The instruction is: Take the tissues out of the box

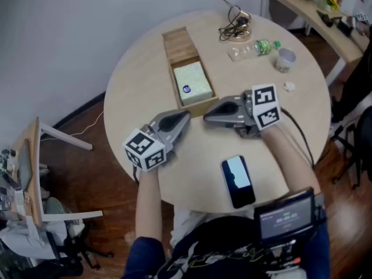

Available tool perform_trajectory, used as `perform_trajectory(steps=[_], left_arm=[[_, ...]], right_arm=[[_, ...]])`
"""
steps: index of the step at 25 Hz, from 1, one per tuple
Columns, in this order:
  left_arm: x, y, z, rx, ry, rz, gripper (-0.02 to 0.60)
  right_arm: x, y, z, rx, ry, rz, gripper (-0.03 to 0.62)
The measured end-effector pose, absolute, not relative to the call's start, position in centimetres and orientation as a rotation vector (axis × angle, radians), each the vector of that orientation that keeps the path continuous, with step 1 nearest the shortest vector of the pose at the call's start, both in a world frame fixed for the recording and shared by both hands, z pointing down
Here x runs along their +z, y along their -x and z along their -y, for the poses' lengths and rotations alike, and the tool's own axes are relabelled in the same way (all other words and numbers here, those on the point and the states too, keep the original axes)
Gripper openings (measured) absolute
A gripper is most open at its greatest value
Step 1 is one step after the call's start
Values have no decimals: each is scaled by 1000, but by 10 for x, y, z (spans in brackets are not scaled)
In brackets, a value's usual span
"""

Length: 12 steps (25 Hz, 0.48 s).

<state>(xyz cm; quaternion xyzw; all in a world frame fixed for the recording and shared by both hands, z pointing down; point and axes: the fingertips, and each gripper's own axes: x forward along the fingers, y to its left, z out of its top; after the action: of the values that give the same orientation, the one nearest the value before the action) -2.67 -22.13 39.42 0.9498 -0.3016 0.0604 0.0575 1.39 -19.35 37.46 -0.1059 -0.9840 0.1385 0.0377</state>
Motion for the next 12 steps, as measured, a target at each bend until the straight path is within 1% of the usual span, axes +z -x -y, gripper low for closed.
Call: perform_trajectory(steps=[7, 12], left_arm=[[393, 14, 213, 180, -2917, 812, 5], [392, 11, 210, 182, -2934, 759, 5]], right_arm=[[378, -9, 202, 379, 184, 3017, 1], [377, -7, 202, 373, 173, 3020, 1]])
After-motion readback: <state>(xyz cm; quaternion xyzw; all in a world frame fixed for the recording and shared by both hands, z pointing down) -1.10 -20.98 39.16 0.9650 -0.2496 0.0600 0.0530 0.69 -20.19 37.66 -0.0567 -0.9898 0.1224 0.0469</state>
